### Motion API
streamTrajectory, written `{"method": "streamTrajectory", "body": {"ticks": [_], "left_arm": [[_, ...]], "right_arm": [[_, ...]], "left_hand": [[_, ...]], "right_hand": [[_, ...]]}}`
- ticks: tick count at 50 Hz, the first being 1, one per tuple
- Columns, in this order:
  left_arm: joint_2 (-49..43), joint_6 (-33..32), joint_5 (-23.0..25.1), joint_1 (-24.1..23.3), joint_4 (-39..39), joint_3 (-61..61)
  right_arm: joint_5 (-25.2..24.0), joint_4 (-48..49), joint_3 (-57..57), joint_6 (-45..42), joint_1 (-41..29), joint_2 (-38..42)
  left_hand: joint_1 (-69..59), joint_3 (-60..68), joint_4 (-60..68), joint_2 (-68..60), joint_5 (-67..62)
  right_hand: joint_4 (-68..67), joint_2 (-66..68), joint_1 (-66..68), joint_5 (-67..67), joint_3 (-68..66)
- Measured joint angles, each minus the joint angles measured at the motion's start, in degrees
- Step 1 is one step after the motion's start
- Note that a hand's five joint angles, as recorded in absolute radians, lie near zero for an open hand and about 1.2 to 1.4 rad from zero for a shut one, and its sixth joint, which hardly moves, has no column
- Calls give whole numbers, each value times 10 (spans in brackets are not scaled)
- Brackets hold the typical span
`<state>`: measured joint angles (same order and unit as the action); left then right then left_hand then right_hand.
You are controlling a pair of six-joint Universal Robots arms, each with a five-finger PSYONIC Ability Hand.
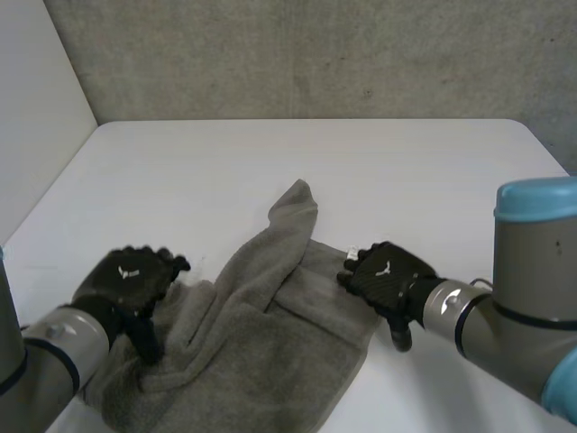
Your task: Fold the towel.
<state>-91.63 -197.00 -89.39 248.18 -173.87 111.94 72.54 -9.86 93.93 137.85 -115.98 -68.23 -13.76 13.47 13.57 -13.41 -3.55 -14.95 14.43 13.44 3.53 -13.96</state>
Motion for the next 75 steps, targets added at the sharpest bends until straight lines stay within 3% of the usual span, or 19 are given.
{"method": "streamTrajectory", "body": {"ticks": [9, 12, 14, 16, 17, 20, 24, 29, 39, 47, 51, 60, 68, 72, 75], "left_arm": [[-7, 0, 3, 3, -2, 39], [-13, 0, 3, 3, -4, 40], [-24, 1, 2, 2, -8, 40], [-34, 1, 1, 2, -10, 38], [-40, 1, 1, 2, -12, 37], [-57, 3, -1, 2, -19, 29], [-62, 6, -5, 1, -27, 9], [-34, 17, -7, -2, -29, -24], [121, 141, -1, -8, 0, -151], [136, 216, 16, -4, 65, -221], [90, 228, 35, 0, 75, -228], [-146, 231, 54, 7, 61, -288], [-377, 226, 46, 9, -5, -512], [-447, 225, 36, 9, -56, -613], [-483, 224, 28, 9, -97, -659]], "right_arm": [[-23, 78, 47, 6, -6, 14], [-24, 107, 52, 16, -8, 26], [-24, 127, 53, 28, -9, 35], [-24, 138, 52, 37, -9, 40], [-24, 144, 51, 45, -9, 41], [-23, 162, 47, 72, -8, 38], [-23, 172, 41, 109, -4, 9], [-22, 168, 36, 137, 7, -48], [-66, 12, -50, 163, 107, -288], [-118, -144, -174, 204, 156, -335], [-127, -171, -192, 209, 156, -306], [-94, -177, -240, 177, 85, -105], [51, -131, -369, 148, 29, 114], [117, -67, -393, 152, 24, 156], [159, -11, -385, 159, 21, 166]], "left_hand": [[10, -10, -11, 10, 8], [1, 2, 0, -5, 0], [-84, 83, 82, -84, -85], [-123, 126, 125, -127, -124], [-173, 176, 175, -176, -165], [-421, 418, 418, -430, -416], [-510, 528, 531, -533, -515], [-527, 551, 554, -555, -534], [-532, 559, 561, -561, -540], [-532, 560, 561, -562, -540], [-533, 560, 561, -562, -540], [-534, 560, 561, -562, -540], [-535, 561, 562, -562, -540], [-530, 531, 529, -531, -537], [-310, 304, 300, -286, -338]], "right_hand": [[-2, 3, 6, 4, -3], [-50, 61, 73, 72, -60], [-183, 191, 197, 202, -195], [-229, 238, 254, 248, -241], [-335, 347, 351, 355, -346], [-581, 597, 602, 597, -590], [-617, 617, 628, 634, -625], [-617, 617, 628, 634, -625], [-617, 618, 629, 634, -626], [-617, 618, 629, 634, -625], [-617, 618, 629, 634, -625], [-617, 618, 629, 634, -625], [-619, 618, 629, 634, -625], [-619, 618, 629, 634, -625], [-619, 618, 629, 634, -625]]}}
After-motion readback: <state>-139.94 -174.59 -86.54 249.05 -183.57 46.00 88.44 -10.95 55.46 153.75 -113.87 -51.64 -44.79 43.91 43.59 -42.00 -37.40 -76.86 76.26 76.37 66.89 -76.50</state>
